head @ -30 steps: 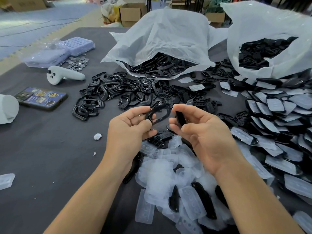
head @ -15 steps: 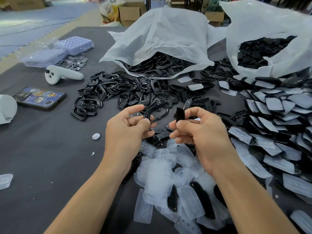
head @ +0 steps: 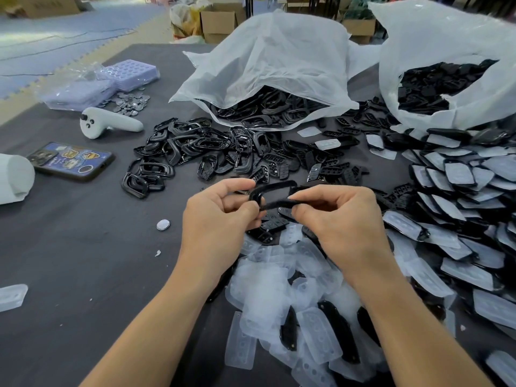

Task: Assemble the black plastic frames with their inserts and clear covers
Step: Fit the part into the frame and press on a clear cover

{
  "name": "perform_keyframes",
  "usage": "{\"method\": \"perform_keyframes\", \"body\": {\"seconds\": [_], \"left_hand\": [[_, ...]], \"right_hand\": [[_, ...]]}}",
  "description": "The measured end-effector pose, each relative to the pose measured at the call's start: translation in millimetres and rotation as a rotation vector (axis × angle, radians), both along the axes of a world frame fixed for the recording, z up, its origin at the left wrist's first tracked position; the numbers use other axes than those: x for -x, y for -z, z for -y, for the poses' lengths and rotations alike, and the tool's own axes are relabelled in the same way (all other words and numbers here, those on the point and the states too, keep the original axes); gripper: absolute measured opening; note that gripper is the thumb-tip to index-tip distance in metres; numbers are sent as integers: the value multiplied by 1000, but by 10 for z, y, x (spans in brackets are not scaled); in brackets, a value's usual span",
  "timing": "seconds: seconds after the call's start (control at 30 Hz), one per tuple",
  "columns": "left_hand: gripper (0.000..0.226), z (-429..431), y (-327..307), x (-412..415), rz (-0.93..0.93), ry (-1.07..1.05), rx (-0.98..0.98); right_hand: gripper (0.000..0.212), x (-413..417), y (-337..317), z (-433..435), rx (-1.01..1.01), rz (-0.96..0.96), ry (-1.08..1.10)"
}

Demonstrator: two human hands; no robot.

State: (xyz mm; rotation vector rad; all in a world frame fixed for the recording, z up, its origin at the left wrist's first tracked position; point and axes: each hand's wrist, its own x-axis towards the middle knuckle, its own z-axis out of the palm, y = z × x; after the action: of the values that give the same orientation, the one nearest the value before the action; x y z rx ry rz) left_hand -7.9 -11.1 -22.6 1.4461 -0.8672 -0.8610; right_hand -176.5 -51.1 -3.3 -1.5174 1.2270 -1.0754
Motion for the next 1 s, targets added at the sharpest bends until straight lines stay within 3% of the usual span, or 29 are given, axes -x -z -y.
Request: {"method": "perform_keyframes", "body": {"seconds": [0.1,0.27,0.43,0.63,0.77,0.83,0.9,1.0], "left_hand": [[35,-21,-4,38,101,25,-5],[30,-54,-77,100,103,60,-6],[39,-71,-98,90,64,120,-29],[29,-93,-131,107,30,133,-17],[36,-71,-140,102,-148,45,-19],[37,-69,-157,104,-260,13,-12],[38,-70,-160,109,-336,-4,2],[29,-77,-154,142,-406,-11,20]], "right_hand": [[27,-25,19,-29,94,-98,17],[17,-24,13,-56,208,-187,48],[21,-20,23,-61,198,-209,22],[19,-44,26,-75,216,-243,21],[25,-85,58,-91,191,-185,163],[29,-79,54,-75,32,-85,64],[20,-90,43,-65,-126,107,-104],[2,-123,47,-68,-126,244,-152]]}}
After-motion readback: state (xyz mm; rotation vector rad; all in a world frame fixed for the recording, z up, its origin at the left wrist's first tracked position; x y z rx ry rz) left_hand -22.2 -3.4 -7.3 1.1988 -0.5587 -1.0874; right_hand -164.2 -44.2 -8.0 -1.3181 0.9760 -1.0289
